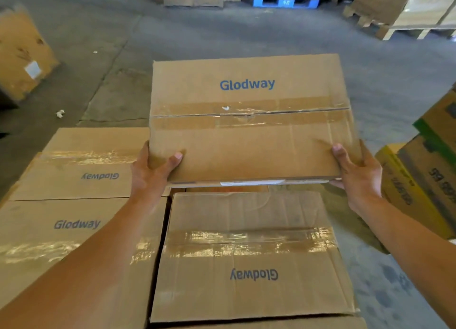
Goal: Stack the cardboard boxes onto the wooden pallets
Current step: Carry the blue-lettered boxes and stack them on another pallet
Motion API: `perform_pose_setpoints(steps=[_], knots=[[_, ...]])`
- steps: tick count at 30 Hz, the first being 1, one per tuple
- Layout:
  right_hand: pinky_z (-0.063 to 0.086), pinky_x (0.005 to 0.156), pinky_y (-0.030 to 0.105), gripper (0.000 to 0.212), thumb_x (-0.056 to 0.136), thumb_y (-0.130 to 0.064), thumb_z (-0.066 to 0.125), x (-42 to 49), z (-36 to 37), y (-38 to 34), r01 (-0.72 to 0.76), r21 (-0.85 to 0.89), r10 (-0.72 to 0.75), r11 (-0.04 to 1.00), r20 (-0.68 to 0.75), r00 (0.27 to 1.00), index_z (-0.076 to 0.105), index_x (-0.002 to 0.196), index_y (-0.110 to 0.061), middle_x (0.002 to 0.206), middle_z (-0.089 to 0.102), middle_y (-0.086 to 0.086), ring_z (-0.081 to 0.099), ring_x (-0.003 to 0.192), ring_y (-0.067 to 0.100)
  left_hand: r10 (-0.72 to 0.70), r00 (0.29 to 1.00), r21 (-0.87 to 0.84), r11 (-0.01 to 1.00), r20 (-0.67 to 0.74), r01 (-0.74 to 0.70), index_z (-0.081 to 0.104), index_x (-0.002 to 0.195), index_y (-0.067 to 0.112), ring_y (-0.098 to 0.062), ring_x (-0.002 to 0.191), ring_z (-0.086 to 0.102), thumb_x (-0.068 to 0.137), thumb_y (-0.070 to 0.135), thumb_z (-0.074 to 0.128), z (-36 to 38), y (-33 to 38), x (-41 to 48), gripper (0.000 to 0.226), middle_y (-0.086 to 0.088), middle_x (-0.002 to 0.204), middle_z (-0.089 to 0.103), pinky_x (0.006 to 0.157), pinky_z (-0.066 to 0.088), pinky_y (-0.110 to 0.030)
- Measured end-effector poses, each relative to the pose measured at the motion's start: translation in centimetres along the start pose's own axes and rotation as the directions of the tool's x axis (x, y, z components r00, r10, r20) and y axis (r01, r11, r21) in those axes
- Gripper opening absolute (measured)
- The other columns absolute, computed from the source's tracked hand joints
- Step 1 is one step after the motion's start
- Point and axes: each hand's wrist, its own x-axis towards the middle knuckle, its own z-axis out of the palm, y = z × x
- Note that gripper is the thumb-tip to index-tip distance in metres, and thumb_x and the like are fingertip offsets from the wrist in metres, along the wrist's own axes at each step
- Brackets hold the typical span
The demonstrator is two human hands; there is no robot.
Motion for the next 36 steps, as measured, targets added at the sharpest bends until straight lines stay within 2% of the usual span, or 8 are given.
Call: perform_pose_setpoints(steps=[4,9,13,17,19,22,27,36], knots=[[0.063,0.077,0.049,0.094,0.071,-0.066,0.077,2.5,1.6,3.6,-0.006,-0.025,0.007,1.000,0.016,1.000,0.040,0.152,-0.035,0.134,0.059,-0.006,0.065,0.114,0.020,0.008,1.000,0.063,0.998,0.001,-0.008,0.055,0.135,0.023,0.022,0.078,0.060,0.087,0.027,0.077,1.3,-3.4,1.9,0.052,0.019,0.103,0.064,0.063,0.047,-0.001],[0.060,0.085,0.054,0.106,0.062,-0.086,0.071,4.3,3.0,7.6,-0.010,-0.151,0.014,0.988,0.028,1.000,0.039,0.151,-0.039,0.139,0.058,-0.004,0.063,0.119,0.023,-0.002,0.999,0.184,0.983,0.054,-0.008,0.056,0.135,0.027,0.016,0.080,0.061,0.089,0.035,0.074,1.3,-6.2,3.4,0.050,0.015,0.106,0.064,0.060,0.042,0.001],[0.047,0.104,0.050,0.091,0.077,-0.083,0.058,5.6,3.7,8.9,0.014,-0.355,-0.002,0.935,0.034,0.999,0.037,0.153,-0.037,0.145,0.056,0.003,0.054,0.130,0.031,-0.054,0.997,0.269,0.963,0.062,0.035,0.057,0.135,0.034,-0.007,0.104,0.061,0.087,0.045,0.074,1.1,-8.2,4.8,0.051,0.013,0.114,0.065,0.075,0.042,-0.012],[0.044,0.094,0.046,0.074,0.087,-0.074,0.052,7.0,4.6,9.9,0.036,-0.478,0.004,0.878,0.083,0.997,0.045,0.146,-0.030,0.140,0.059,0.010,0.054,0.126,0.037,-0.125,0.991,0.406,0.908,0.043,0.097,0.061,0.135,0.027,-0.018,0.103,0.066,0.085,0.049,0.076,1.5,-9.8,6.5,0.057,0.009,0.108,0.069,0.086,0.053,-0.035],[0.045,0.094,0.044,0.073,0.088,-0.072,0.054,7.9,5.1,11.0,0.021,-0.530,0.055,0.848,0.127,0.990,0.046,0.145,-0.027,0.138,0.059,0.010,0.055,0.125,0.037,-0.170,0.985,0.535,0.835,0.027,0.130,0.066,0.130,0.022,-0.026,0.105,0.065,0.085,0.047,0.077,1.5,-10.9,7.1,0.053,0.001,0.109,0.069,0.085,0.051,-0.038],[0.045,0.102,0.045,0.084,0.082,-0.074,0.060,8.9,5.7,13.0,-0.009,-0.599,0.153,0.801,0.190,0.970,0.042,0.149,-0.026,0.142,0.057,0.008,0.055,0.128,0.036,-0.210,0.978,0.771,0.625,0.014,0.123,0.062,0.136,0.027,-0.031,0.122,0.059,0.078,0.055,0.080,1.5,-13.1,7.0,0.066,-0.004,0.134,0.064,0.096,0.050,-0.045],[0.041,0.104,0.048,0.093,0.080,-0.079,0.056,10.3,6.0,15.1,-0.044,-0.672,0.237,0.739,0.198,0.951,0.041,0.151,-0.021,0.146,0.054,0.011,0.052,0.130,0.037,-0.248,0.966,0.693,0.682,-0.077,0.231,0.053,0.117,0.028,-0.031,0.109,0.062,0.064,0.049,0.092,2.0,-13.8,7.2,0.069,0.006,0.107,0.056,0.088,0.051,-0.043],[0.045,0.102,0.056,0.098,0.075,-0.090,0.046,9.7,6.7,16.0,-0.097,-0.743,0.223,0.662,0.071,0.972,0.036,0.146,-0.023,0.139,0.056,0.015,0.054,0.123,0.042,-0.292,0.945,0.693,0.650,-0.151,0.311,0.045,0.107,0.033,-0.034,0.117,0.056,0.065,0.046,0.093,2.9,-13.4,7.3,0.065,-0.001,0.114,0.060,0.098,0.046,-0.057]])
